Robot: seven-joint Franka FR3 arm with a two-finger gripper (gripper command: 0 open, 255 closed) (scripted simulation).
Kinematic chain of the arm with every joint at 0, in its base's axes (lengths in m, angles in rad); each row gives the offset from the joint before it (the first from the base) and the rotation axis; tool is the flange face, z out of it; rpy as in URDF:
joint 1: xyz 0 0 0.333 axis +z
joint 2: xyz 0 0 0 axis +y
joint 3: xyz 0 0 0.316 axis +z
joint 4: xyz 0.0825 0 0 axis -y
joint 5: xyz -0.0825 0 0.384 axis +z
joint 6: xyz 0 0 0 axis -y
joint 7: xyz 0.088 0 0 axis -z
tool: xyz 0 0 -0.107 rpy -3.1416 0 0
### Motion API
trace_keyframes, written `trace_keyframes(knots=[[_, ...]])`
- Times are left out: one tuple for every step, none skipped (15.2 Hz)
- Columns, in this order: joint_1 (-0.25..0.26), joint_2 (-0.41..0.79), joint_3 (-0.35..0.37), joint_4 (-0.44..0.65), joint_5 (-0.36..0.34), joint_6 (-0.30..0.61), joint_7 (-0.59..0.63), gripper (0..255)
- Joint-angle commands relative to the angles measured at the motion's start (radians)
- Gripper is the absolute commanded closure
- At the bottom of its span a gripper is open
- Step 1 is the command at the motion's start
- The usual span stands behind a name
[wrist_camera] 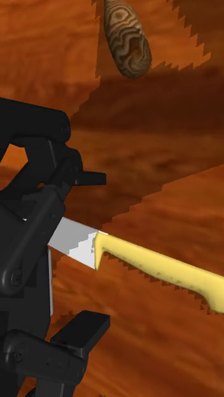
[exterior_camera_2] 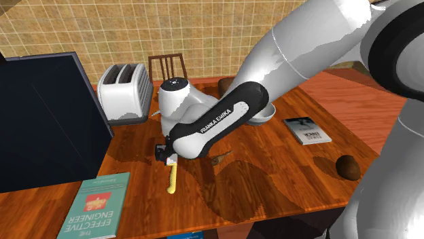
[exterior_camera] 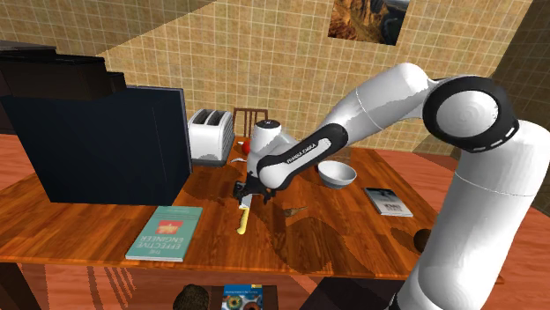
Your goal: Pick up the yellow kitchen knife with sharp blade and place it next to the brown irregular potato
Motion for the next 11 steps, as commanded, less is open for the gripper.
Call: trace_keyframes(knots=[[0.009, 0.078, -0.015, 0.063, -0.044, 0.026, 0.079, 0], [0.011, 0.081, -0.018, 0.065, -0.045, 0.027, 0.081, 0], [0.013, 0.093, -0.02, 0.066, -0.051, 0.038, 0.085, 0], [0.014, 0.105, -0.023, 0.067, -0.057, 0.048, 0.09, 0], [0.015, 0.117, -0.026, 0.068, -0.064, 0.058, 0.094, 0], [0.017, 0.129, -0.029, 0.07, -0.07, 0.068, 0.099, 0], [0.018, 0.141, -0.032, 0.072, -0.076, 0.078, 0.103, 0], [0.02, 0.154, -0.035, 0.074, -0.083, 0.088, 0.108, 0], [0.022, 0.173, -0.041, 0.078, -0.093, 0.104, 0.115, 0], [0.022, 0.173, -0.041, 0.078, -0.093, 0.104, 0.115, 0], [0.022, 0.173, -0.041, 0.078, -0.093, 0.104, 0.115, 0]])
